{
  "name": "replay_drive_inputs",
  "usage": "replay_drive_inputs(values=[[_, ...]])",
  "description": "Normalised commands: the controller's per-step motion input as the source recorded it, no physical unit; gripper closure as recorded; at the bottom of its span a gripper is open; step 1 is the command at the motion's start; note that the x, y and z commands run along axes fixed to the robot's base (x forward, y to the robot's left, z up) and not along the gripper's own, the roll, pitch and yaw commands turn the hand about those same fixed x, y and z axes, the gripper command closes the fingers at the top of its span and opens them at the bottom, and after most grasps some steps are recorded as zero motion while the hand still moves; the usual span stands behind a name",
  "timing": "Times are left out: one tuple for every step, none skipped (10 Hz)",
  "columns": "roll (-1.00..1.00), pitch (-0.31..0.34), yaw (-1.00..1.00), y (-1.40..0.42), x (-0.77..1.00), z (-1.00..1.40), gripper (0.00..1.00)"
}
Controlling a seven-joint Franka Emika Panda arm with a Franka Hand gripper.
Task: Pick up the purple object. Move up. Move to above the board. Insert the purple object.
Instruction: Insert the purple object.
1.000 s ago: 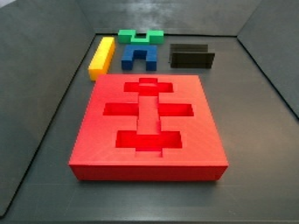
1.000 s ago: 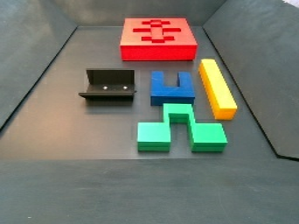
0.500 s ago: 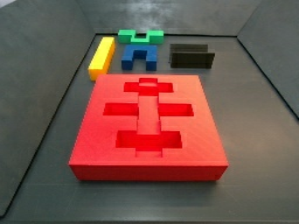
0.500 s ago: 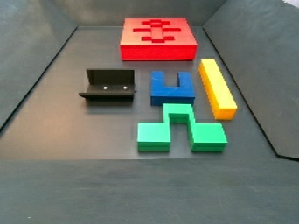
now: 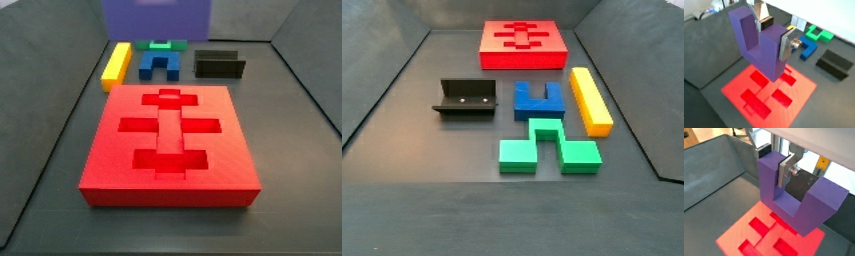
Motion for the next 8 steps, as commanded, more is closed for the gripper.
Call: replay_drive_inputs(values=[[0.0, -0.076, 0.0, -0.49, 0.35, -0.37, 1.0], [0.0, -0.069, 0.01, -0.47, 0.32, -0.39, 1.0], [0.01, -0.056, 0.04, -0.45, 0.36, -0.4, 1.0], [0.14, -0.006, 0.09, -0.4, 0.42, -0.39, 1.0], [0.28, 0.0, 0.2, -0.36, 0.39, -0.35, 1.0], [0.34, 0.003, 0.32, -0.31, 0.37, -0.35, 1.0], [0.36, 0.0, 0.39, -0.25, 0.3, -0.34, 1.0], [0.34, 0.007, 0.45, -0.2, 0.28, -0.32, 1.0]])
